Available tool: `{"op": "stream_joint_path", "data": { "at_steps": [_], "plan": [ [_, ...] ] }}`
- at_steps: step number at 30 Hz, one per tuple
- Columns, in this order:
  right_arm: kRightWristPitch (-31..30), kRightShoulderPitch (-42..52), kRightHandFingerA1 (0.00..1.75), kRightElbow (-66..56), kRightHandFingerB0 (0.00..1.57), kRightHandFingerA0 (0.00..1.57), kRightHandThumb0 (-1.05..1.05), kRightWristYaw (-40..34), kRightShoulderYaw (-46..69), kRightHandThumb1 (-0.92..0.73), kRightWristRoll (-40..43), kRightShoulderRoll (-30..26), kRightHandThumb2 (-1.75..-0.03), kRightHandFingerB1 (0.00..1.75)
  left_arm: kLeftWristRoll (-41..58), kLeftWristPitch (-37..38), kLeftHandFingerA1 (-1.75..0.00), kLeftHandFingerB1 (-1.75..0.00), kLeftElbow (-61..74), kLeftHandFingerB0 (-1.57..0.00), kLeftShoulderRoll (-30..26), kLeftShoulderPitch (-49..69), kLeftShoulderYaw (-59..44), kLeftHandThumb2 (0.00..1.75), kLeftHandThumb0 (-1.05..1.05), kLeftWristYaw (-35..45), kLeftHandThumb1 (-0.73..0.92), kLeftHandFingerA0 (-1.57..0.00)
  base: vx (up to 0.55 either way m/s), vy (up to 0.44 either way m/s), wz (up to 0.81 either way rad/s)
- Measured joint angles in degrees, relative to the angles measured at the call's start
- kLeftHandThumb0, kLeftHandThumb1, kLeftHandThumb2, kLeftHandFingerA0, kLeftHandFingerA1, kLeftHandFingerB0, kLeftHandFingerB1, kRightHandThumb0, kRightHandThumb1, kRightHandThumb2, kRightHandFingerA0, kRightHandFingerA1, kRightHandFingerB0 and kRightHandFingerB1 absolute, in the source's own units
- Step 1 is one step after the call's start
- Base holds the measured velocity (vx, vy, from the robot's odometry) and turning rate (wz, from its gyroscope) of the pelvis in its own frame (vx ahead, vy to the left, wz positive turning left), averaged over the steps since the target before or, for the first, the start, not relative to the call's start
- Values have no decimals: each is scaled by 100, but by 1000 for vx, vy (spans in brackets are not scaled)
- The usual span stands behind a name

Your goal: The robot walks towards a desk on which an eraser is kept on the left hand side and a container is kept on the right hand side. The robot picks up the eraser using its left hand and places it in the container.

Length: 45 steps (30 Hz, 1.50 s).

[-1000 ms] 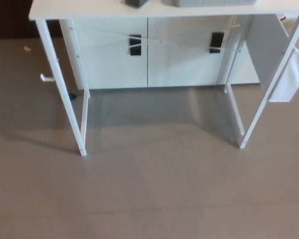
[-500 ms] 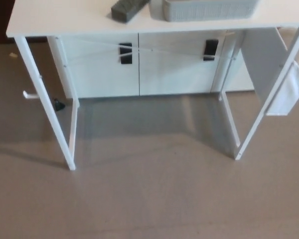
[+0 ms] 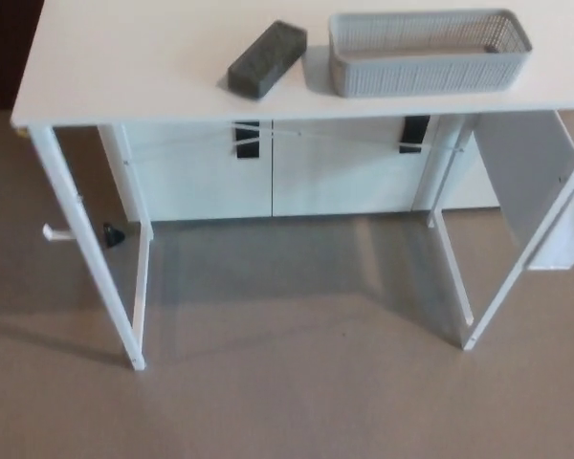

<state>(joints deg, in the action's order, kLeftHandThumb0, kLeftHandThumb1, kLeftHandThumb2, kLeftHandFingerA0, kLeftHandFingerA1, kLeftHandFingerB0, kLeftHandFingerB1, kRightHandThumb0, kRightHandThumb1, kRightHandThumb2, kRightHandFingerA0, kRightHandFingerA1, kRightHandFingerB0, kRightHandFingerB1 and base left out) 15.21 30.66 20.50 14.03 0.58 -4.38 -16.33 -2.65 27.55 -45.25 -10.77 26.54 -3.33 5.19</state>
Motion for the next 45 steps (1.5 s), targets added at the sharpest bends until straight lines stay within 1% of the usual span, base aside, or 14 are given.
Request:
{"op": "stream_joint_path", "data": {
  "at_steps": [8, 10, 12, 13, 16, 19, 23, 24, 31, 32, 37, 40, 41, 45],
  "plan": [
    [47, -115, 55, 27, 56, 71, -38, -3, 21, -47, 0, -43, -54, 49, -101, 67, -35, -33, -36, -32, 30, -52, 64, 58, -41, -77, 60, -45, 262, -186, 13],
    [46, -108, 64, 21, 52, 65, -43, -5, 19, -37, -2, -43, -73, 58, -116, 71, -35, -32, -41, -32, 30, -57, 66, 58, -41, -85, 60, -45, 187, 25, -14],
    [20, -24, 55, -112, 55, 70, -36, -6, 12, -48, -4, -44, -54, 48, -133, 84, -35, -33, -68, -33, 31, -53, 67, 58, -41, -98, 60, -46, 255, 99, -12],
    [-1, 23, 64, -187, 51, 64, -41, -6, 11, -37, -5, -45, -72, 59, -142, 98, -35, -33, -91, -33, 34, -48, 68, 58, -40, -109, 59, -46, 321, 159, -16],
    [-16, 47, 57, -257, 56, 70, -37, -5, -5, -47, -3, -11, -54, 50, -143, 170, -34, -33, -147, -34, 72, -89, 44, 58, -39, -140, 59, -44, 294, 138, -12],
    [-6, 48, 64, -192, 52, 64, -41, -5, -6, -37, -3, 8, -72, 59, -79, 186, -44, -43, -126, -30, 172, -72, -29, 74, -48, -138, 49, -37, 234, 124, 0],
    [-2, 51, 58, -149, 55, 71, -36, -4, -20, -47, -1, 35, -53, 50, -33, 202, -33, -33, 86, -33, 402, 8, -36, 58, -40, -132, 60, -40, 209, 26, 12],
    [1, 44, 66, -118, 51, 67, -42, -4, -23, -37, 0, 40, -72, 59, -17, 203, -33, -32, 142, -33, 441, 44, -37, 59, -39, -120, 60, -39, 203, -41, 14],
    [-30, 33, 64, -96, 50, 67, -42, -6, -42, -37, -6, 100, -72, 58, -91, 226, -35, -33, 252, -33, 468, 186, 34, 60, -42, -224, 62, -42, 298, -189, 9],
    [-22, 33, 57, -132, 54, 71, -38, -9, -36, -46, -6, 86, -53, 49, -121, 241, -44, -43, 221, -29, 458, 142, 58, 75, -47, -256, 50, -34, 426, -256, 40],
    [-20, -27, 57, -133, 54, 70, -36, -47, -12, -47, -9, 24, -53, 49, -260, 379, -44, -43, 76, -30, 443, 63, 138, 75, -48, -392, 49, -35, 248, -148, -1],
    [-41, -7, 65, -231, 49, 65, -43, -49, -12, -37, -7, 23, -73, 58, -304, 410, -45, -43, 49, -28, 428, 44, 153, 76, -49, -446, 49, -36, 172, -16, -13],
    [-41, 8, 64, -239, 49, 65, -43, -51, -13, -37, -7, 23, -72, 57, -321, 411, -36, -33, 48, -34, 422, 47, 167, 58, -42, -465, 60, -42, 131, 56, -14],
    [-57, 6, 57, -132, 52, 69, -38, -52, 2, -46, 7, 57, -53, 49, -376, 400, -45, -43, -27, -28, 386, -25, 209, 75, -49, -517, 49, -38, 251, 115, 11]
  ]
}}
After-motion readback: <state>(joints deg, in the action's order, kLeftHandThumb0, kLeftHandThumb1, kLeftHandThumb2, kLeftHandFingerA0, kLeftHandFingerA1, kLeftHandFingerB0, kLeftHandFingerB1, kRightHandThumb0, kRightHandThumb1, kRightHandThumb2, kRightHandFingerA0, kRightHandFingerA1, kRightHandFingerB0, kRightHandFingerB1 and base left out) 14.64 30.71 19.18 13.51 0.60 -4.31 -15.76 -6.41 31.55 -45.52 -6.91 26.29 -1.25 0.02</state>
